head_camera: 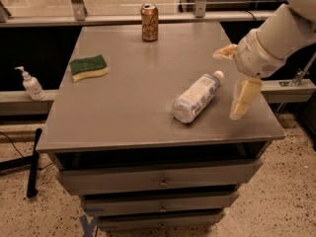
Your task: Move blue plastic bottle near orange can
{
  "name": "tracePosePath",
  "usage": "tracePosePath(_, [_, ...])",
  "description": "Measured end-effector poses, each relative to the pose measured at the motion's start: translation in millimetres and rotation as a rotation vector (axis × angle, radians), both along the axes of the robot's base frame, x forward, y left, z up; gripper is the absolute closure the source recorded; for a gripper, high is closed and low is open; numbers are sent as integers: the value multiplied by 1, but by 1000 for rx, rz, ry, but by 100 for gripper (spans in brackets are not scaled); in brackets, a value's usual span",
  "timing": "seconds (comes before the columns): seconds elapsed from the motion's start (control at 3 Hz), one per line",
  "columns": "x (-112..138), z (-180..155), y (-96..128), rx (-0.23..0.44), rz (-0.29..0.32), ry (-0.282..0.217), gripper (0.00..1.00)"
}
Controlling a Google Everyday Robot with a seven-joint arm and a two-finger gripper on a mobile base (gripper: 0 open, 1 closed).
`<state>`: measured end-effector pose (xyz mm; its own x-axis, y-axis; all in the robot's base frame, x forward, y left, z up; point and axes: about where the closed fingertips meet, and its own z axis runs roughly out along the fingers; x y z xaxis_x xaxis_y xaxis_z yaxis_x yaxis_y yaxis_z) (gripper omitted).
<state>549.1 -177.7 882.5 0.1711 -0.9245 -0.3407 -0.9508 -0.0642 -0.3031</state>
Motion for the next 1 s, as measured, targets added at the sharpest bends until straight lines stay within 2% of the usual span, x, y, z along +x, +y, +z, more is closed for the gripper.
tracePosePath(0.67, [20,-24,44,52,123,22,0])
tracePosePath(1.0, [22,-38,55,53,142,54,18])
